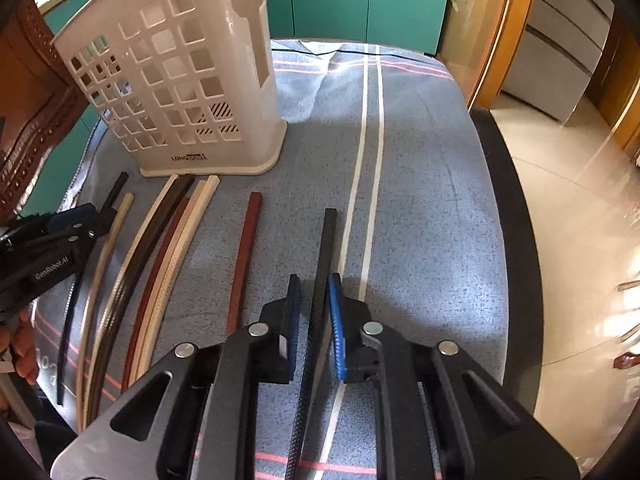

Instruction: Organize utensils

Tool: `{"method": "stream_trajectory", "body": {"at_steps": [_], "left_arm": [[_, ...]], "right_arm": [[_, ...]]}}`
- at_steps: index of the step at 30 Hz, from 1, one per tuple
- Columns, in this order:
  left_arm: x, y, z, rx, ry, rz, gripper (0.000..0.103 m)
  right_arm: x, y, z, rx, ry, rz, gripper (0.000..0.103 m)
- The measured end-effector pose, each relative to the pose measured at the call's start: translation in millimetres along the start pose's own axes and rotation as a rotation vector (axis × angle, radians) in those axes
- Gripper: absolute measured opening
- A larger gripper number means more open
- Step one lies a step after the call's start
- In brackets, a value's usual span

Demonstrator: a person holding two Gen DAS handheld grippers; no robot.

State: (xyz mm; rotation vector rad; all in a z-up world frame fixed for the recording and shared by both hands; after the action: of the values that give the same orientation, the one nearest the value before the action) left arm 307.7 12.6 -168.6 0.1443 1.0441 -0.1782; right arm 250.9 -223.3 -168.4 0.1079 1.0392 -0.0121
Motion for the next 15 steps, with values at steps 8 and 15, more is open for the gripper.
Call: {"method": "stream_trajectory", "body": {"at_steps": [8, 15], "left_arm": [[-3, -11, -2, 0.004, 0.0, -0.009, 0.028], [-15, -18, -12, 0.005, 0.002, -0.022, 0.019]], "right_arm": [[6, 9, 7, -0.021, -0.007, -0.06, 0.024], [4, 12, 8, -0.019, -0.003, -0.051, 0.019]]}}
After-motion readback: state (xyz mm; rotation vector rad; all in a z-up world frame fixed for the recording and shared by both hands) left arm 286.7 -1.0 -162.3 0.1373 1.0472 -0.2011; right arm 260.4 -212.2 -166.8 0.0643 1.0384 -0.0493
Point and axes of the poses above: each gripper's, at about its wrist camera, not at the fingertips, and x roughly the way its jaws point, y to its left, z to its top, the point moved 1 cm from there along x, roughly the way its jaws point, and after that the axes turned 6 degrees about x, right-handed, at the moved point
